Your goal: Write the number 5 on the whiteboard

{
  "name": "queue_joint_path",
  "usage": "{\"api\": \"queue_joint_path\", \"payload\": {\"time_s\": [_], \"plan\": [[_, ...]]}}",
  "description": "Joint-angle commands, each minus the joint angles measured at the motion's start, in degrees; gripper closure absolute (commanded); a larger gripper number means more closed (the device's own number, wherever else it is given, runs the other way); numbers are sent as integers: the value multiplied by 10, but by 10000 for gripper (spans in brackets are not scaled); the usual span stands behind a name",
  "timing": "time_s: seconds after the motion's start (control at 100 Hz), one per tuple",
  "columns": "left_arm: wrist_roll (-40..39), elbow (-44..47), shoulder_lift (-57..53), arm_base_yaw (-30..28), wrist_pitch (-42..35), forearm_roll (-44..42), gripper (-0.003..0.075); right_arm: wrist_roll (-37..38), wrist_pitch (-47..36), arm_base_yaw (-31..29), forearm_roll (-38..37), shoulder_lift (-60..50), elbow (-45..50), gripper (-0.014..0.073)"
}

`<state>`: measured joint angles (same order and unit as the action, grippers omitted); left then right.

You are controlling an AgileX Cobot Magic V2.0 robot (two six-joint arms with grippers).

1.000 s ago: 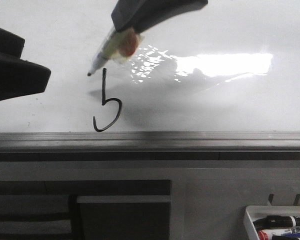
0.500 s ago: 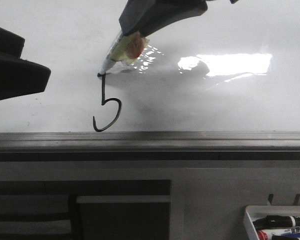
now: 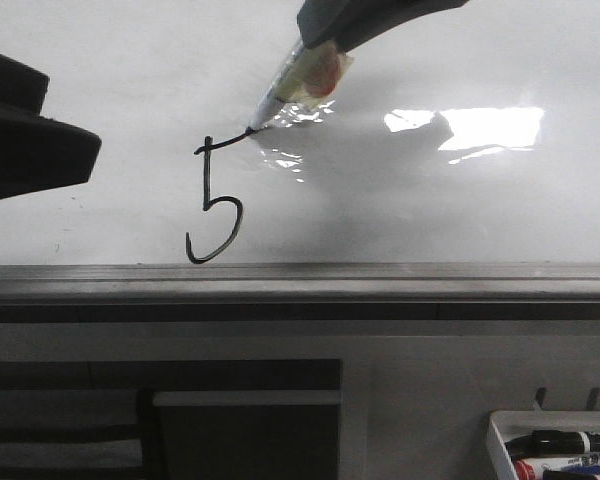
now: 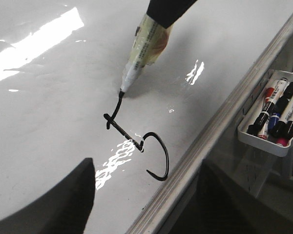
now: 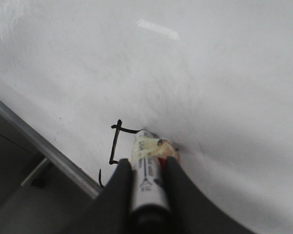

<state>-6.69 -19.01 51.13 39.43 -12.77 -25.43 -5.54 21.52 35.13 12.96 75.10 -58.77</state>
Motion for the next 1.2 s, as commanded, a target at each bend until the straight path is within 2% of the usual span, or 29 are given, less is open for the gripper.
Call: {"api": "queue_joint_path", "payload": {"time_s": [0.0,0.17,0.33,0.72,0.86,1.05,1.19], "plan": [[-5,-15,-6,-1,-40,9,302,-8,-37,-5,-26,-16,-13,655],[-5,-15,26,-1,-95,-28,302,-8,-35,63,-26,-23,-13,655],[-5,-17,90,-1,-151,-28,302,-9,-9,123,-31,-22,-13,655],[-1,-22,141,-1,-185,-28,309,-9,38,152,-18,-22,-15,655],[-1,-22,158,-1,-201,-28,417,-9,40,161,-18,-22,-15,655],[-1,-22,158,-1,-204,-30,742,-9,42,161,-18,-22,-15,655],[-1,-22,158,-1,-204,-31,741,-9,45,161,-18,-22,-15,655]]}}
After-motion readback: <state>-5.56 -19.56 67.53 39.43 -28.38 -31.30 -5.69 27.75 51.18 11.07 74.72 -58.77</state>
